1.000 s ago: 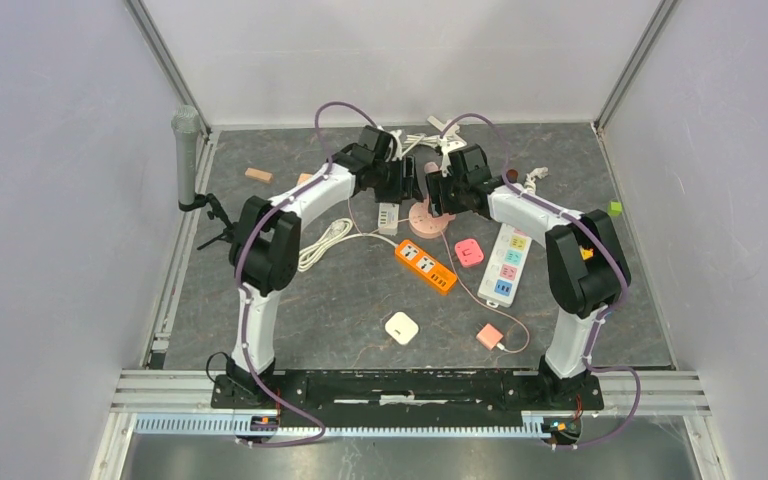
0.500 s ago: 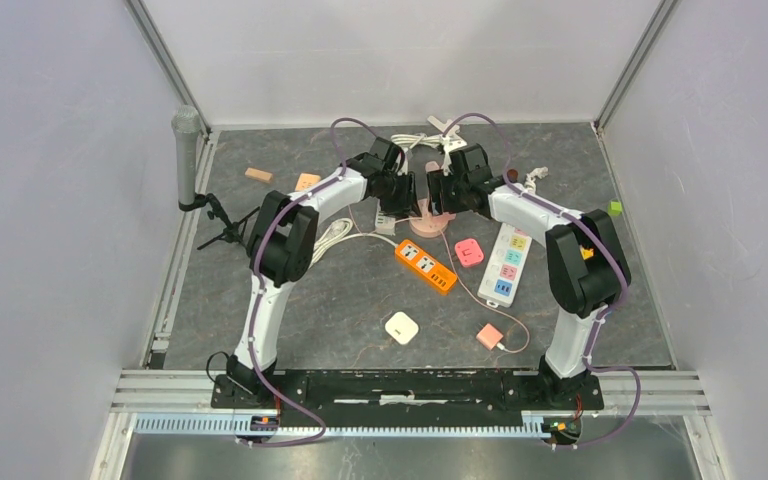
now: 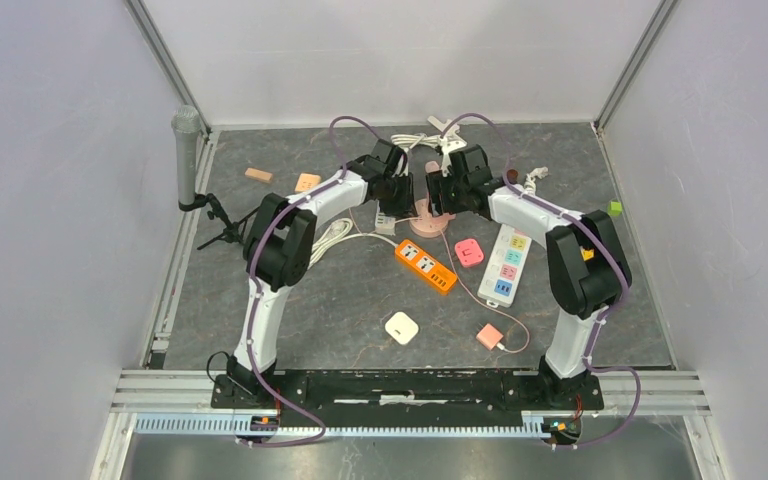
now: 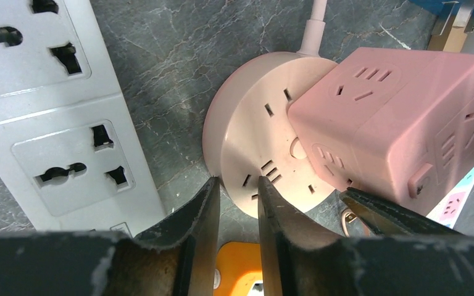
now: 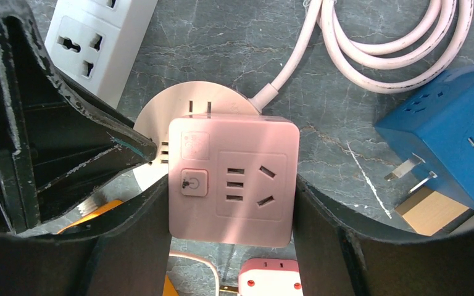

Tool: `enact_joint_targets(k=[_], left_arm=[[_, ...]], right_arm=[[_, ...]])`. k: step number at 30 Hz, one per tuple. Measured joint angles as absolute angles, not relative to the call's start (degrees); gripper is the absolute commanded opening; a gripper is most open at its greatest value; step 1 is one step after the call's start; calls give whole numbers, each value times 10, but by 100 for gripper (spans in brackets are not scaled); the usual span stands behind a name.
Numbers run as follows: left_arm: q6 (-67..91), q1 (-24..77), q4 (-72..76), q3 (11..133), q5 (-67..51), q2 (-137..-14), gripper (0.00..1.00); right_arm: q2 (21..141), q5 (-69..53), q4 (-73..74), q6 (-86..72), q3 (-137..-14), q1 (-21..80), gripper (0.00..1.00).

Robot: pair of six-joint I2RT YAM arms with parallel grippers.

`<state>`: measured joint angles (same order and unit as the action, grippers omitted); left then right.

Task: Pull the plug off the socket

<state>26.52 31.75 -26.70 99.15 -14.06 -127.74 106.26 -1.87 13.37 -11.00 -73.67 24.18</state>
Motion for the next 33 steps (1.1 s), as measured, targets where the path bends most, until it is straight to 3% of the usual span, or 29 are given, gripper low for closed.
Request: enact_joint_targets(k=[14,24,33], left_arm=[[265,326,-290,1007,-116,-1278,34],[265,328,-322,1029,-107,-1288,34],[265,332,-326,1038,-103,-1294,34]], right_arm=[[1058,-106,97,-143,-714,197,0],[1057,-15,122,-82,-729,243,0],[1057,-89,123,-99,-727,204,0]])
